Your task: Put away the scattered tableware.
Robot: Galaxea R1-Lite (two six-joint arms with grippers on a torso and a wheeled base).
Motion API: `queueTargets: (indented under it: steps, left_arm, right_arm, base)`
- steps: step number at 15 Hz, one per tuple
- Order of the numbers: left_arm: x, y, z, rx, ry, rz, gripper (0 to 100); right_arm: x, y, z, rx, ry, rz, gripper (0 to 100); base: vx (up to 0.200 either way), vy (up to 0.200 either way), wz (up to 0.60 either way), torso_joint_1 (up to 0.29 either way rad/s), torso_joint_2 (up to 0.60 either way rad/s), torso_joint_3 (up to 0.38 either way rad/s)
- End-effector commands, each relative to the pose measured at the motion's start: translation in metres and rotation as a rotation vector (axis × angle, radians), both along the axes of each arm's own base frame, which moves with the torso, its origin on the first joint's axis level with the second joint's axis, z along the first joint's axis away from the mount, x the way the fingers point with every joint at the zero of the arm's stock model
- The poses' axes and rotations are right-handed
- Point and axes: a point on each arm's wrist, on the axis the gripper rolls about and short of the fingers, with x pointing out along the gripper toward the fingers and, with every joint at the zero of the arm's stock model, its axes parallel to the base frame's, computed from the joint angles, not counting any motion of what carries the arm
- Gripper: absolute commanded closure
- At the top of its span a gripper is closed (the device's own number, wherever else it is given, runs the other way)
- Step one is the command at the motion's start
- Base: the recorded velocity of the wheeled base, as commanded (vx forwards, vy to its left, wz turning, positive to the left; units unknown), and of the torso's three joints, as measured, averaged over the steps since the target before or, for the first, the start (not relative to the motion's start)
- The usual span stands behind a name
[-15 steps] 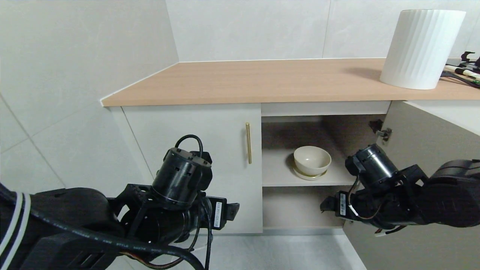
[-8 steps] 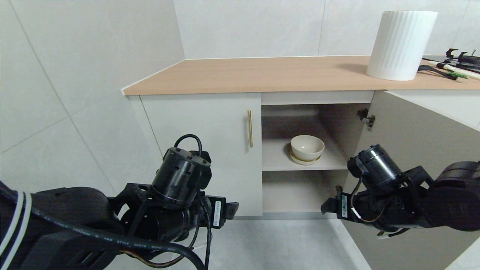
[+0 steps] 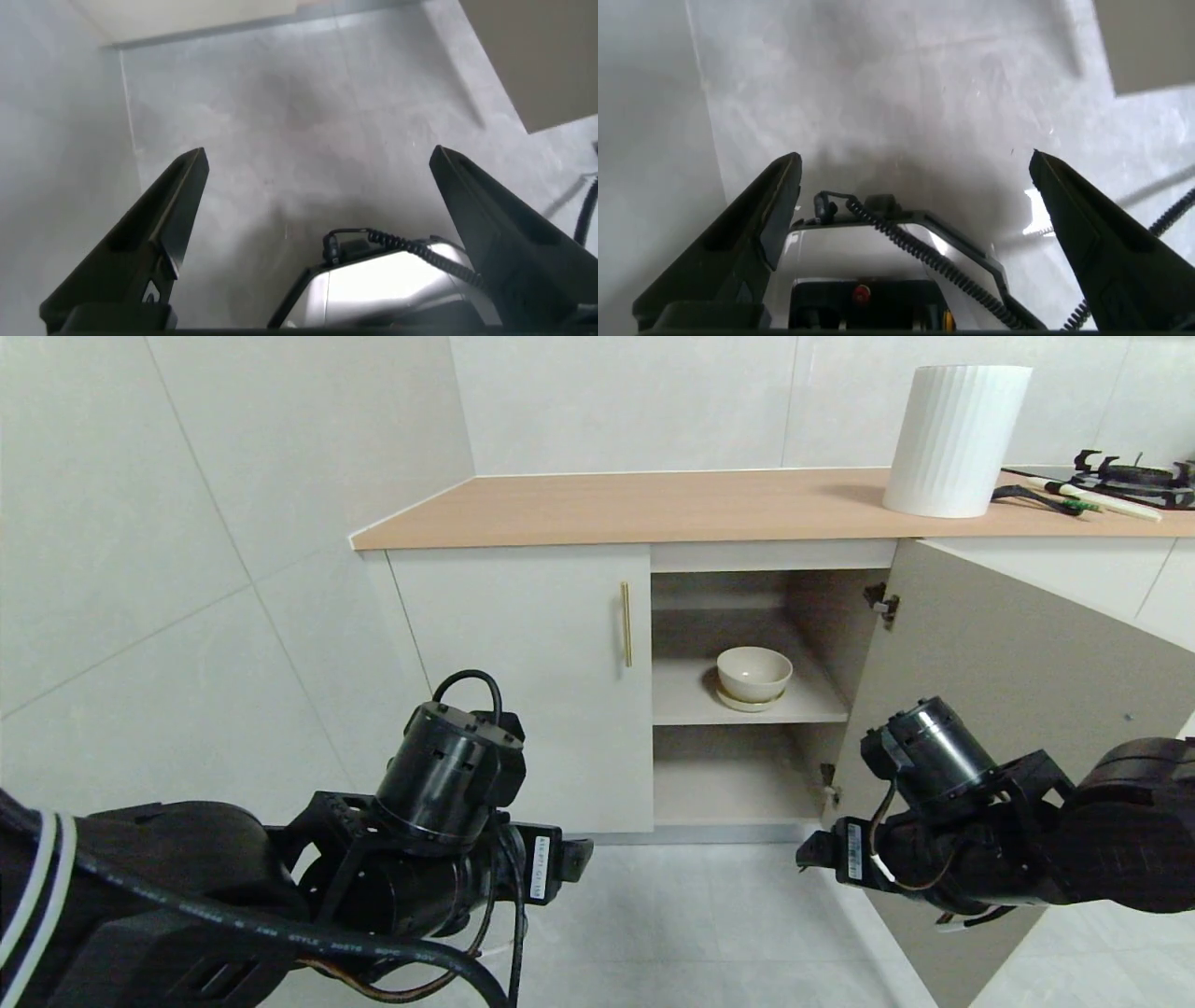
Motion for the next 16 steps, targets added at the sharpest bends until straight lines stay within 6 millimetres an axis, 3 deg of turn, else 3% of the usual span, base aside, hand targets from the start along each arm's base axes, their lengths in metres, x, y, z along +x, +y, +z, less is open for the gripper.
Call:
queueTargets:
  steps: [1,3,4,5,7,11,16]
  left_arm:
    - [0.000,0.000,0.000,0.000,0.000,0.000,0]
    - [0.000,0.000,0.000,0.000,-0.001,-0.001,0]
    - [0.000,0.000,0.000,0.000,-0.001,-0.001,0]
    - [-0.001,-0.001,-0.001,0.004,0.000,-0.006,0]
    - [-0.001,-0.001,0.000,0.002,-0.002,-0.006,0]
    - [-0.001,-0.002,-0.002,0.009,0.000,-0.005,0]
    - [-0.001,-0.002,-0.003,0.014,0.002,-0.005,0]
  right_arm:
    - [0.000,-0.001,0.000,-0.001,0.001,-0.003,0]
    - [-0.008,-0.007,0.015,0.024,-0.044,-0.007,0]
    - [-0.008,-0.007,0.015,0.024,-0.044,-0.007,0]
    - [-0.023,-0.018,0.016,0.027,-0.041,-0.008,0]
    - [-0.034,-0.025,0.007,0.006,-0.007,-0.010,0]
    - [-0.047,-0.033,0.006,0.005,-0.003,-0.011,0]
    - [-0.052,-0.044,0.005,0.001,0.002,-0.040,0]
  base:
    - [0.000,0.000,0.00,0.000,0.00,0.000]
    - [0.000,0.000,0.00,0.000,0.00,0.000]
    - [0.000,0.000,0.00,0.000,0.00,0.000]
    - [0.000,0.000,0.00,0.000,0.00,0.000]
    - [0.000,0.000,0.00,0.000,0.00,0.000]
    - [0.000,0.000,0.00,0.000,0.00,0.000]
    - [0.000,-0.200,0.00,0.004,0.00,0.002]
